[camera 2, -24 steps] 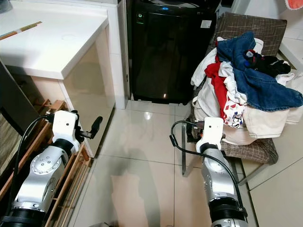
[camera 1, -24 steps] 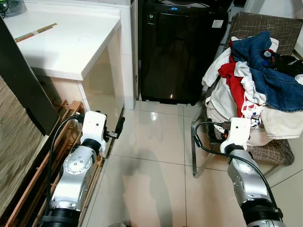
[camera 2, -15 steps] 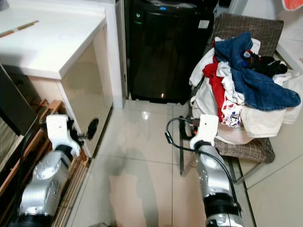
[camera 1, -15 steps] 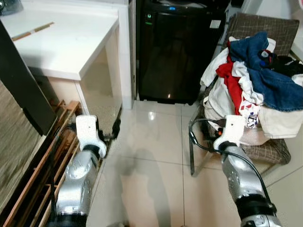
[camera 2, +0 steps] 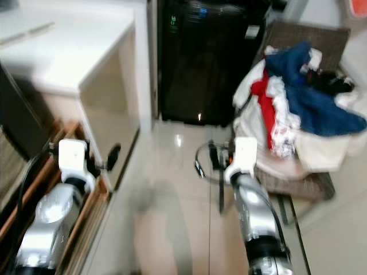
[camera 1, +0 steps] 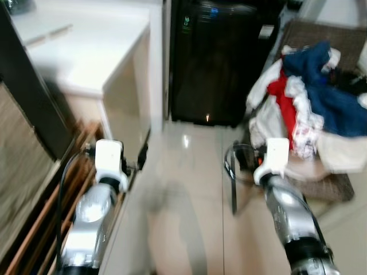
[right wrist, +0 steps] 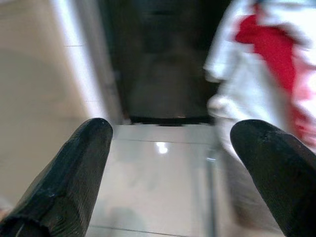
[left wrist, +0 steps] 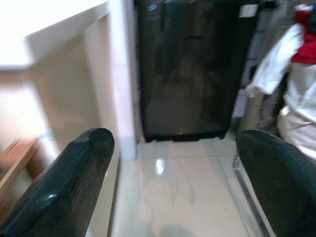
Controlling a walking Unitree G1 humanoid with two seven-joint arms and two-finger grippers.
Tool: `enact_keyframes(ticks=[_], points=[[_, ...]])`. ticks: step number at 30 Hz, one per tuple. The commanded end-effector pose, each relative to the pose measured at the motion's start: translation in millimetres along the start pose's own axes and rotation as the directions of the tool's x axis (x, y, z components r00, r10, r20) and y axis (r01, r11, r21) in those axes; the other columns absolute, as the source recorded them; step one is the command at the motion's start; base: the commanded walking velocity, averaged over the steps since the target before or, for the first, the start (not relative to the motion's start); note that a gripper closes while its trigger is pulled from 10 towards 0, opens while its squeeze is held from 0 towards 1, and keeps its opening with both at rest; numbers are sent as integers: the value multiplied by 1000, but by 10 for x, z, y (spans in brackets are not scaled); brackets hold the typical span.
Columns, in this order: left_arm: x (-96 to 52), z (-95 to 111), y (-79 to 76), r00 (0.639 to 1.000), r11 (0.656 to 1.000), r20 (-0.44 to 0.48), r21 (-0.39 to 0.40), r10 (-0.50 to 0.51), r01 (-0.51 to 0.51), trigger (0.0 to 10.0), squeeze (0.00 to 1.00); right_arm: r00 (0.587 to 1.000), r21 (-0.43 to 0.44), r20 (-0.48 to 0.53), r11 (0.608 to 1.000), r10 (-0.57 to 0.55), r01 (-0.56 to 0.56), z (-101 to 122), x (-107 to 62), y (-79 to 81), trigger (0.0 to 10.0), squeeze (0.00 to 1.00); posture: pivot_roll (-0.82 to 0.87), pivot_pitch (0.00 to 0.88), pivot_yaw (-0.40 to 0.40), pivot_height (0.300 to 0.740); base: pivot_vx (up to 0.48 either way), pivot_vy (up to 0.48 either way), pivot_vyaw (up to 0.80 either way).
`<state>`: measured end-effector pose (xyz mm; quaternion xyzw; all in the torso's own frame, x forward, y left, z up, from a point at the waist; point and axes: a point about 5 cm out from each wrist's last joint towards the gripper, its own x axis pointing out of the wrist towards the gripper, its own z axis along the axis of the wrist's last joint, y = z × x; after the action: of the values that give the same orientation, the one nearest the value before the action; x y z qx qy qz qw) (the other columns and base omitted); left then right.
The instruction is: Clothes washing
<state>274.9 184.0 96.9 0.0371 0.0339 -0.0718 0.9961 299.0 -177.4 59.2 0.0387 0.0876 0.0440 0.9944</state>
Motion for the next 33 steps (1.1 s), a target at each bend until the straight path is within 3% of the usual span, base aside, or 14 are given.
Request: enact_keyframes(ticks=[1,6,12,20,30,31,33], points=[[62,66,-64,999,999,26,15,-46,45,10000,0,999,-25,2,998,-49,50,-19,-69,-143,10000,0,-24,0,-33,740,461,0,-744],[83,62,-58,999,999,22,23,-45,44,10000,0,999,-59,-11,997,-44,44,-51,-76,-116,10000,0,-33,0,-27,740,448,0,-740],[92,68,-44,1000,1000,30,18,3,-4,10000,0,1000,-74,-2,997,-13,13,-27,-50,-59,10000,0,-41,0,-21,740,443,0,0],[52,22,-156,999,999,24,-22,27,-26,10000,0,998,-103,18,992,68,-66,81,20,40,10000,0,-25,0,-33,740,307,369,0],[82,84,-123,999,1000,47,25,17,-18,10000,0,997,-111,43,992,62,-57,109,42,50,10000,0,-20,0,-36,740,308,369,0],[107,90,-111,999,999,43,43,27,-29,10000,0,997,-71,54,997,48,-44,127,51,35,10000,0,-23,0,-33,740,311,364,0],[121,92,-106,999,998,39,59,32,-34,10000,0,997,-79,61,996,41,-36,140,53,25,10000,0,-23,0,-33,740,156,182,-291]])
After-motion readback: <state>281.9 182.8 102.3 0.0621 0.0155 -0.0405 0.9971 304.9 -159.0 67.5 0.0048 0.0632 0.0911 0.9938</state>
